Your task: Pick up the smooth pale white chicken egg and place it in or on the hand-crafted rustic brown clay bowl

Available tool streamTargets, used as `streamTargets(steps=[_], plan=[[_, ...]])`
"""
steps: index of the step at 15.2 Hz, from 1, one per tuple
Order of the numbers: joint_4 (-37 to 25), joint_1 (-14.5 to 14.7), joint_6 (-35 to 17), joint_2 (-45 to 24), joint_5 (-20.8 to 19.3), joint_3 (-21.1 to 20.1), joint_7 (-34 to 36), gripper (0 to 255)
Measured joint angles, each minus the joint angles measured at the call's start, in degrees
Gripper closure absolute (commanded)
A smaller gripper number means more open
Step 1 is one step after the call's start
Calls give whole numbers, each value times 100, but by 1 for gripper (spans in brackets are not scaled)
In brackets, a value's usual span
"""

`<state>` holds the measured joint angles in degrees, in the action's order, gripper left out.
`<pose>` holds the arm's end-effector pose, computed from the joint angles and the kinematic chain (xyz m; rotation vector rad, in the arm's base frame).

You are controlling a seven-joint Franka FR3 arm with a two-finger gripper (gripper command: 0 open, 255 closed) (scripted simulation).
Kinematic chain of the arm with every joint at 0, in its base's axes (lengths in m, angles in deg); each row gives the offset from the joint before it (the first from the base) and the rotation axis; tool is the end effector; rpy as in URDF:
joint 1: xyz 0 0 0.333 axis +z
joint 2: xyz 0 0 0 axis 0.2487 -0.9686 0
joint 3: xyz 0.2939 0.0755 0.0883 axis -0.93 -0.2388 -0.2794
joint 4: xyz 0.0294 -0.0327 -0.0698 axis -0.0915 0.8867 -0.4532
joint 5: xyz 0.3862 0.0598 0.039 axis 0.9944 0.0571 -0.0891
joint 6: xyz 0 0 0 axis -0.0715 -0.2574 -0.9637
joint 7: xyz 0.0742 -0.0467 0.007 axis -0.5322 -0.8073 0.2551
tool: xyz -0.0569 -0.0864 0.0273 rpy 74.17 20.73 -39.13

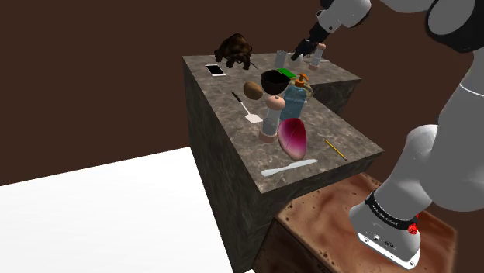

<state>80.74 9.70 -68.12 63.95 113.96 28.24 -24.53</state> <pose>0.5458 -0.2797 0.4993 -2.8835 -0.0892 -0.6445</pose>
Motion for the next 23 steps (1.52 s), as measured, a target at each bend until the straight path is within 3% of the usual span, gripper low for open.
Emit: streamTargets(steps=[3, 8, 23], plan=[[-937, -555, 472, -940, 708, -239, -159, 255], [-2635, -1481, 1110, -2226, 1400, -719, 63, 255], [-2129, -1501, 435, -2597, 1824, -981, -411, 255]])
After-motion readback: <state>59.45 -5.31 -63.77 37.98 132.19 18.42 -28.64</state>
